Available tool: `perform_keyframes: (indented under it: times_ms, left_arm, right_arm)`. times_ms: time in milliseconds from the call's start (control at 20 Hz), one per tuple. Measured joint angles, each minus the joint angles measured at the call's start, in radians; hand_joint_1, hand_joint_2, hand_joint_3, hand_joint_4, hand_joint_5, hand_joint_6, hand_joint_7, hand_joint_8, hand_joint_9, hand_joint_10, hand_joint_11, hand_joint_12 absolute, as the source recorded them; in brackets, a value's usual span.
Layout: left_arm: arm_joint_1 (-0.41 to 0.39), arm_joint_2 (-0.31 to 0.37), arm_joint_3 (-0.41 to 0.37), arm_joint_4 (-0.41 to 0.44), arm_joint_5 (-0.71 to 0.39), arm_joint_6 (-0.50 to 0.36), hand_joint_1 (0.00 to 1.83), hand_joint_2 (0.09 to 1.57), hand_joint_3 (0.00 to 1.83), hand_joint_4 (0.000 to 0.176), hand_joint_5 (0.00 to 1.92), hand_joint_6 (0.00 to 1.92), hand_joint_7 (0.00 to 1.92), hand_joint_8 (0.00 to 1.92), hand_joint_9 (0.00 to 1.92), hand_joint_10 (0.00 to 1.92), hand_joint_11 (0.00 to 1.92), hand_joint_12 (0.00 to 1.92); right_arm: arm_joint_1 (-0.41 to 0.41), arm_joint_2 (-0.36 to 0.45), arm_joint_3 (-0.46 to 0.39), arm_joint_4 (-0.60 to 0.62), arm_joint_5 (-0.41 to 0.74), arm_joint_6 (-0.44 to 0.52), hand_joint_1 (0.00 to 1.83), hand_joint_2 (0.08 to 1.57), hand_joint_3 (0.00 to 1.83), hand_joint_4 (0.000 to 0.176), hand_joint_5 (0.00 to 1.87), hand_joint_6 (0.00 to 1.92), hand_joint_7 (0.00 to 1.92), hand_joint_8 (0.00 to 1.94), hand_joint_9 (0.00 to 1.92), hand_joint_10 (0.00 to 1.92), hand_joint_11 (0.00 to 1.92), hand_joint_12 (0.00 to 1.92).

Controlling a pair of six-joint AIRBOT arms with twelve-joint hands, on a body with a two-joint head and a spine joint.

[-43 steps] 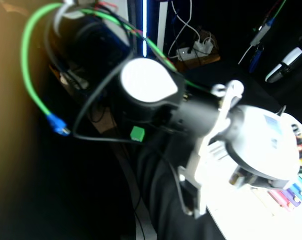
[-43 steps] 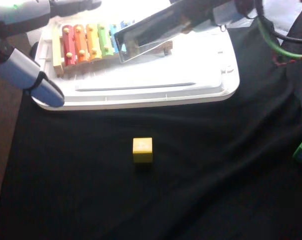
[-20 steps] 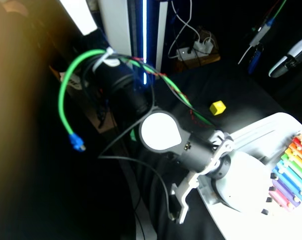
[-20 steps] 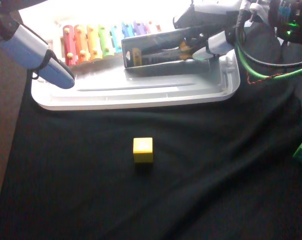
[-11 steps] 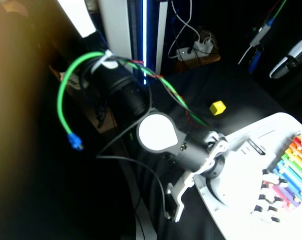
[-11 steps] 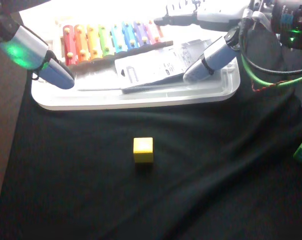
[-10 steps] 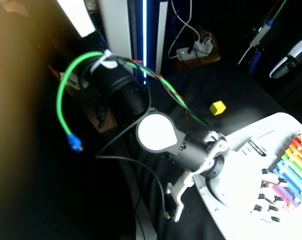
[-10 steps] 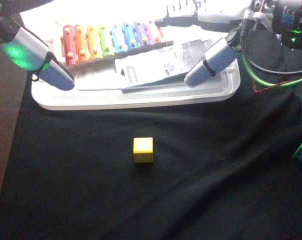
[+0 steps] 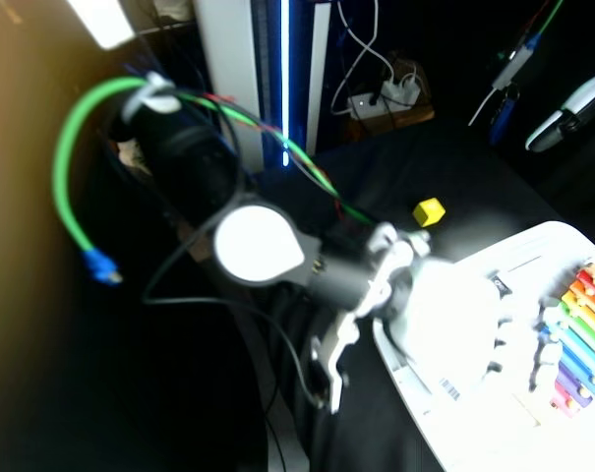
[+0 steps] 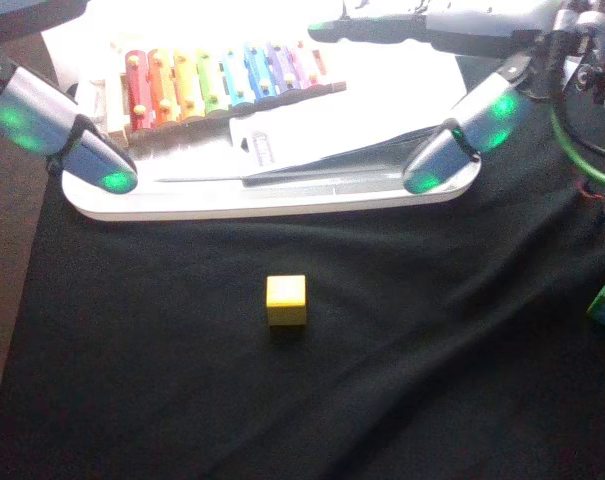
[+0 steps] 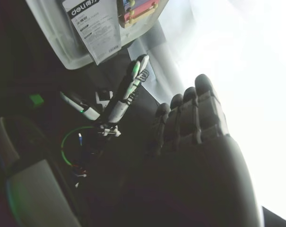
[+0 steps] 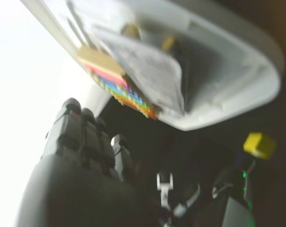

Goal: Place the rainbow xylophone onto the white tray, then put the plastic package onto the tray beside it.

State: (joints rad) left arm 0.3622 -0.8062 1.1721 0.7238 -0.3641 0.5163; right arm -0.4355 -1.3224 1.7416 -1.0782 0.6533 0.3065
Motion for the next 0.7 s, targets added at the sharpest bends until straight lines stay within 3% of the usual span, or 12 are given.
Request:
perform_keyframes:
  times_ms: [100,200,250,300,350,400,450,500,600,650,700]
  left_arm:
    - [0.041,0.027,-0.026,-0.171,-0.048,0.12,0.84,0.6,0.0,0.0,0.0,0.0,0.0,0.0,0.0,0.0,0.0,0.0]
    - [0.07,0.055,-0.057,-0.269,-0.1,0.201,0.82,0.64,0.0,0.0,0.0,0.0,0.0,0.0,0.0,0.0,0.0,0.0]
    - [0.083,0.063,-0.071,-0.32,-0.133,0.239,0.84,0.66,0.01,0.0,0.0,0.0,0.0,0.0,0.0,0.0,0.0,0.0]
    - [0.092,0.068,-0.078,-0.365,-0.172,0.263,0.84,0.68,0.02,0.0,0.0,0.0,0.0,0.0,0.0,0.0,0.0,0.0]
    - [0.099,0.069,-0.079,-0.407,-0.223,0.283,0.85,0.67,0.02,0.03,0.0,0.0,0.0,0.0,0.0,0.0,0.0,0.0]
    - [0.106,0.069,-0.084,-0.442,-0.265,0.296,0.85,0.66,0.01,0.014,0.0,0.0,0.0,0.0,0.0,0.0,0.0,0.0]
    - [0.129,0.069,-0.091,-0.484,-0.326,0.304,0.84,0.66,0.01,0.028,0.0,0.0,0.0,0.0,0.0,0.0,0.0,0.0]
    - [0.156,0.072,-0.101,-0.499,-0.386,0.306,0.86,0.67,0.01,0.026,0.0,0.0,0.0,0.0,0.0,0.0,0.0,0.0]
    - [0.2,0.081,-0.115,-0.523,-0.457,0.308,0.78,0.69,0.02,0.043,0.0,0.0,0.0,0.0,0.0,0.0,0.0,0.0]
    - [0.218,0.093,-0.123,-0.546,-0.495,0.309,0.73,0.69,0.02,0.026,0.0,0.0,0.0,0.0,0.0,0.0,0.0,0.0]
    - [0.229,0.101,-0.126,-0.558,-0.527,0.312,0.73,0.68,0.02,0.029,0.0,0.0,0.0,0.0,0.0,0.0,0.0,0.0]
  right_arm:
    - [0.0,0.027,-0.021,0.045,0.053,-0.002,0.49,0.69,0.03,0.176,0.0,0.0,0.0,0.0,0.0,0.0,0.0,0.0]
    - [0.0,0.064,-0.06,0.127,0.091,-0.05,0.43,0.7,0.02,0.176,0.0,0.0,0.0,0.0,0.0,0.0,0.0,0.0]
    - [0.0,0.102,-0.109,0.181,0.098,-0.114,0.38,0.74,0.01,0.129,0.0,0.0,0.0,0.0,0.0,0.0,0.0,0.0]
    - [0.0,0.146,-0.167,0.233,0.105,-0.183,0.41,0.74,0.0,0.1,0.0,0.0,0.0,0.0,0.0,0.0,0.0,0.0]
    - [0.0,0.193,-0.223,0.279,0.127,-0.238,0.47,0.76,0.01,0.0,0.0,0.0,0.0,0.0,0.0,0.0,0.0,0.0]
    - [0.0,0.224,-0.251,0.31,0.145,-0.266,0.6,0.67,0.0,0.1,0.0,0.0,0.0,0.0,0.0,0.0,0.0,0.0]
    - [0.0,0.247,-0.263,0.339,0.173,-0.267,0.47,0.74,0.01,0.073,0.0,0.0,0.0,0.0,0.0,0.0,0.0,0.0]
    - [0.0,0.269,-0.275,0.375,0.193,-0.275,0.39,0.85,0.01,0.061,0.0,0.0,0.0,0.0,0.0,0.0,0.0,0.0]
    - [0.0,0.279,-0.291,0.406,0.21,-0.289,0.25,0.93,0.03,0.159,0.0,0.0,0.0,0.0,0.0,0.0,0.0,0.0]
    - [0.0,0.285,-0.31,0.412,0.222,-0.309,0.2,0.98,0.01,0.107,0.0,0.0,0.0,0.0,0.0,0.0,0.0,0.0]
    - [-0.004,0.289,-0.327,0.419,0.235,-0.317,0.22,0.96,0.0,0.103,0.0,0.0,0.0,0.0,0.0,0.0,0.0,0.0]
